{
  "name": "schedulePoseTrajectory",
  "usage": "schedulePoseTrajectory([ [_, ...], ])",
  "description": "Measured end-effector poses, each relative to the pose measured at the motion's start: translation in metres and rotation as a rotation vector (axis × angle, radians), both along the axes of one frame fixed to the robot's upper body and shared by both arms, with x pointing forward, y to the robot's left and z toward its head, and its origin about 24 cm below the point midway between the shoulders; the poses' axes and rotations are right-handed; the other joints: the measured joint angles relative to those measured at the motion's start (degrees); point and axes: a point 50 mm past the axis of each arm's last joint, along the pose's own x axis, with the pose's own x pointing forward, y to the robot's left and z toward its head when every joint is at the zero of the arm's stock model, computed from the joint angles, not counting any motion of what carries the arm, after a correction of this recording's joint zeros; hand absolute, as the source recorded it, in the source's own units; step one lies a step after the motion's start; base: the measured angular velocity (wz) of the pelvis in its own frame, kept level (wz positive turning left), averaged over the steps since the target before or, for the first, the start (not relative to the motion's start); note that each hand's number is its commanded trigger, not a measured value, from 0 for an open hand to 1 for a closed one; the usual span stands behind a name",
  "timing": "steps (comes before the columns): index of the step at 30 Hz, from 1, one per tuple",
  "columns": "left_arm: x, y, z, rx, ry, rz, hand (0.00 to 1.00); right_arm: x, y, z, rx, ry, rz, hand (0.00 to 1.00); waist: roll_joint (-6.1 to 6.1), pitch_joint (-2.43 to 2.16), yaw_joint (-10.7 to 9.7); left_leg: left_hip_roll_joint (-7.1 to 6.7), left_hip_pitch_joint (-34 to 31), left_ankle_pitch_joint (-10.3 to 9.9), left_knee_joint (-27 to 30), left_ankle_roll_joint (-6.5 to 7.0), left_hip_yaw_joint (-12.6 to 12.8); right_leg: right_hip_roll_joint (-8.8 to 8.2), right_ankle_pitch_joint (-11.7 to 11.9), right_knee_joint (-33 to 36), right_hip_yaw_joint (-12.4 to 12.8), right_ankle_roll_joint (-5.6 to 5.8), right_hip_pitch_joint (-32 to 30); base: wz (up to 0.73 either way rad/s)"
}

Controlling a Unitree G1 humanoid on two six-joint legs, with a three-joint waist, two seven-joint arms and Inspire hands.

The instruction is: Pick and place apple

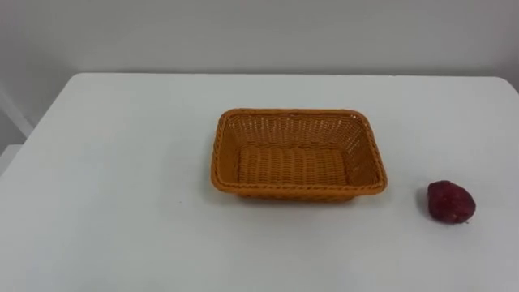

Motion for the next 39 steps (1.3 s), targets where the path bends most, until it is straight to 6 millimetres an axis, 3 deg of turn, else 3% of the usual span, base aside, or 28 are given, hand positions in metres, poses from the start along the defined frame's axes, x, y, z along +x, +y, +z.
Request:
schedulePoseTrajectory([
  [4, -0.007, 0.003, 0.001, 0.013, -0.021, 0.054, 0.0, 0.017, -0.011, 0.004, -0.064, -0.174, -0.451, 0.0, -0.04, 0.08, -1.69, 0.07, -0.05, -0.02, 0.1, 0.02, 0.62, 0.06, 0.03, -0.12, 0.19, 0.02, -0.17, -0.04],
  [6, -0.006, 0.008, 0.003, 0.04, -0.071, 0.133, 0.0, 0.039, -0.026, 0.012, -0.121, -0.317, -0.689, 0.0, -0.12, 0.11, -2.09, 0.06, -0.08, -0.02, 0.03, 0.02, 1.39, 0.14, 0.03, 0.1, 0.83, 0.01, -0.62, -0.15],
  [9, -0.007, 0.017, 0.006, 0.083, -0.128, 0.197, 0.0, 0.066, -0.045, 0.027, -0.189, -0.495, -0.884, 0.0, -0.37, 0.12, -3.17, -0.02, -0.32, -0.03, 0.01, 0.02, 1.47, 0.23, 0.07, -0.17, 1.29, 0.07, -0.75, -0.05],
  [13, -0.006, 0.025, 0.009, 0.128, -0.159, 0.191, 0.0, 0.086, -0.059, 0.043, -0.245, -0.6, -1.017, 0.0, -0.96, -0.13, -4.14, -0.03, -1.71, -0.03, 0.39, 0.02, 1.36, 0.24, 0.09, 0.14, 1.2, 0.05, -1.65, 0.04],
  [18, -0.014, 0.031, 0.012, 0.158, -0.172, 0.207, 0.0, 0.096, -0.079, 0.063, -0.362, -0.641, -1.211, 0.0, -0.94, -0.14, -4.25, -0.05, -1.92, -0.02, 0.27, 0.02, 1.51, 0.31, 0.09, 0.72, 1.24, 0.05, -2.26, -0.02],
  [23, -0.016, 0.032, 0.012, 0.174, -0.174, 0.194, 0.0, 0.111, -0.091, 0.092, -0.56, -0.674, -1.138, 0.0, -1.16, -0.17, -4.27, -0.12, -2.26, -0.01, 0.49, 0.03, 1.39, 0.3, 0.09, 0.92, 1.3, 0.05, -2.5, 0.0],
  [29, -0.015, 0.032, 0.012, 0.178, -0.18, 0.189, 0.0, 0.133, -0.103, 0.15, -0.952, -0.838, -0.899, 0.0, -0.63, -0.07, -3.95, 0.01, -3.46, 0.04, 0.42, -0.04, 1.52, 0.41, 0.23, 1.63, 1.48, -0.14, -4.17, -0.02],
  [33, -0.011, 0.03, 0.011, 0.169, -0.185, 0.163, 0.0, 0.148, -0.098, 0.181, -1.177, -0.939, -0.706, 0.0, -0.27, -0.41, -2.59, 0.04, -4.15, 0.14, 0.47, -0.13, 1.48, 0.49, 0.3, 1.76, 1.8, -0.2, -5.46, -0.03],
  [39, -0.007, 0.028, 0.011, 0.172, -0.21, 0.125, 0.0, 0.166, -0.079, 0.192, -1.346, -1.022, -0.377, 0.0, -0.51, -0.45, -1.02, 0.06, -3.64, 0.54, -0.02, -0.34, 1.44, 0.53, 0.32, 1.61, 1.72, -0.22, -5.53, 0.0],
])
